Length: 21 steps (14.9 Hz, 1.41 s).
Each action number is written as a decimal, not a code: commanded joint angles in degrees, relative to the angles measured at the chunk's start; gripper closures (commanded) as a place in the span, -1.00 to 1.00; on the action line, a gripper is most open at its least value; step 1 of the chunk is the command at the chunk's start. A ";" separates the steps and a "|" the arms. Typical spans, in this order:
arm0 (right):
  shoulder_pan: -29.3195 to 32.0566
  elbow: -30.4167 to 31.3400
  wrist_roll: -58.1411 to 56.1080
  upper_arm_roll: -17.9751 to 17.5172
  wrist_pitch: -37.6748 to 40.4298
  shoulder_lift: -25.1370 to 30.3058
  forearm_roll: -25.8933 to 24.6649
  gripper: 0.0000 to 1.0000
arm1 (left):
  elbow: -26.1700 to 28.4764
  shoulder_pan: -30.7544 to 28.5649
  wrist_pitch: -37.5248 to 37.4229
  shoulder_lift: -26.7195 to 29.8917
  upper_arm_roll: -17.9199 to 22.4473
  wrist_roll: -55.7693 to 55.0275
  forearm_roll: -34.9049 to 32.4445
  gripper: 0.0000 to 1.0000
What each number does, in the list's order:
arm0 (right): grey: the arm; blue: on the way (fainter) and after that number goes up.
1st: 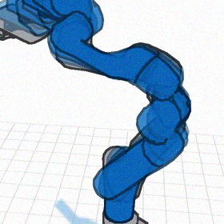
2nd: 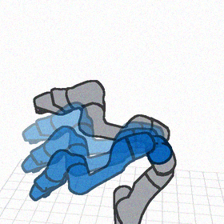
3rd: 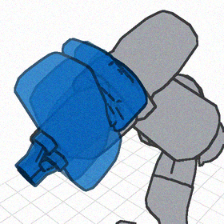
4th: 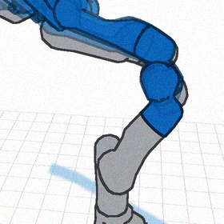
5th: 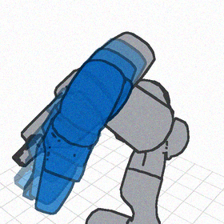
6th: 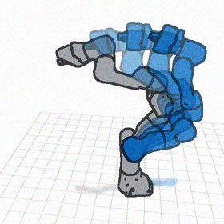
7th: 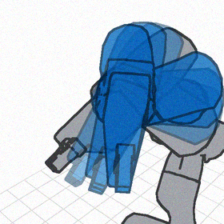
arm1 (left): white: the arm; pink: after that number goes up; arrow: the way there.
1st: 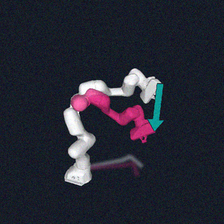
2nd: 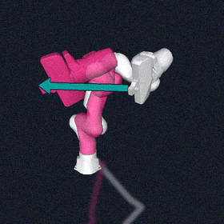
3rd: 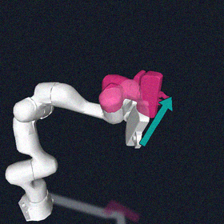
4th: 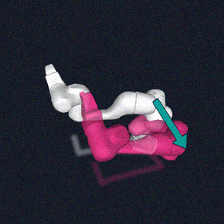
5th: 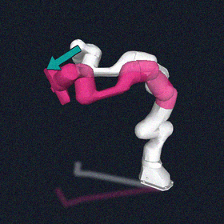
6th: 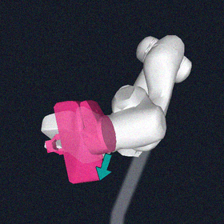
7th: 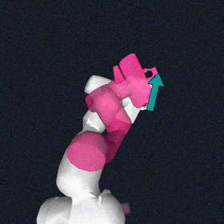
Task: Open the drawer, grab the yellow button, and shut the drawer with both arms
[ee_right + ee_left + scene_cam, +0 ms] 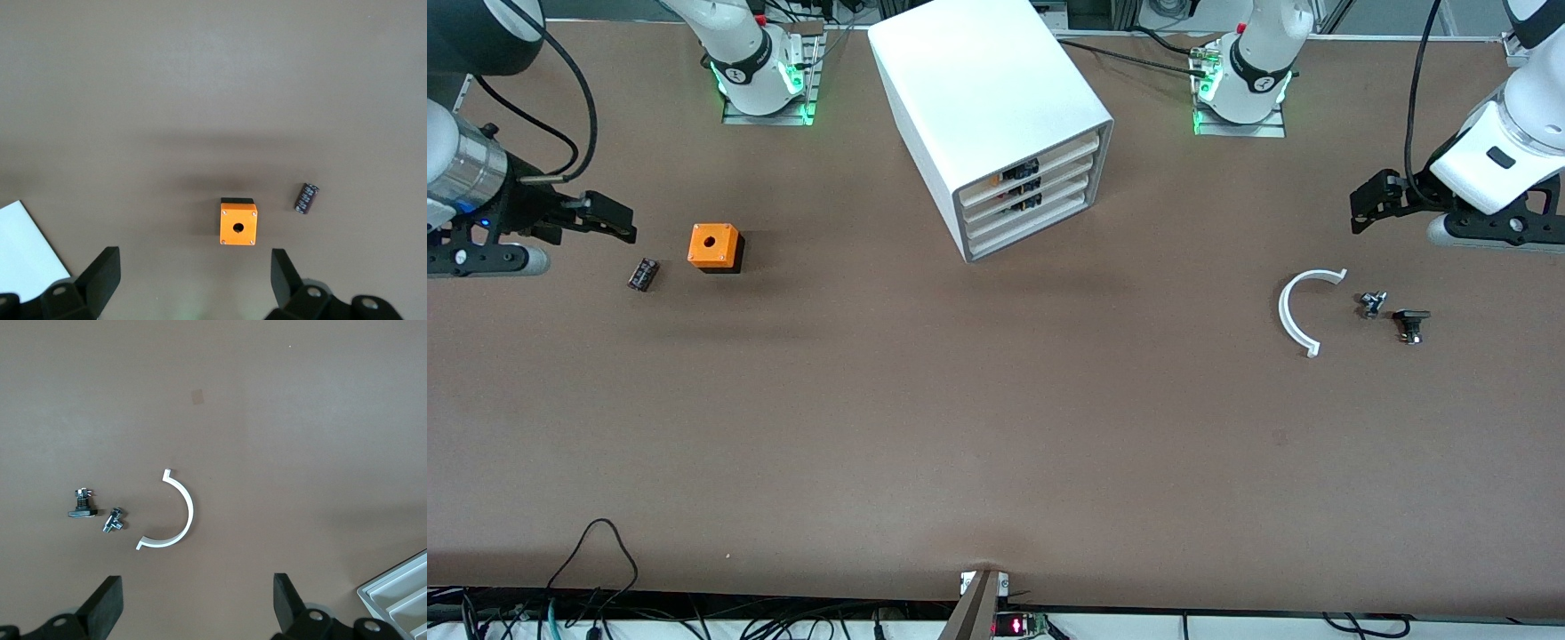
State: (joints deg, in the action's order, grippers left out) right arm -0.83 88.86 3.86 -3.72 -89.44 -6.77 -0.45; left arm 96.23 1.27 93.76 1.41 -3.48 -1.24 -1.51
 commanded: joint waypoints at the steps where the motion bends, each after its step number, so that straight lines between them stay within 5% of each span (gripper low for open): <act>1: -2.32 -1.05 6.14 -0.06 -1.26 -2.02 -0.16 -1.00 | -0.60 -0.22 -1.04 0.34 -0.21 0.53 0.72 -0.99; 21: -15.34 -1.67 33.05 -0.06 -7.24 -8.70 2.73 -1.00 | -0.60 -0.04 -1.13 0.34 -0.30 0.53 0.72 -0.99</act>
State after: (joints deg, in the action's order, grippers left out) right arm -14.88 88.51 34.75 -3.98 -96.32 -14.49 1.35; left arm 96.22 1.29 93.72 1.44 -3.64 -1.24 -1.51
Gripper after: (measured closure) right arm 0.000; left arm 0.004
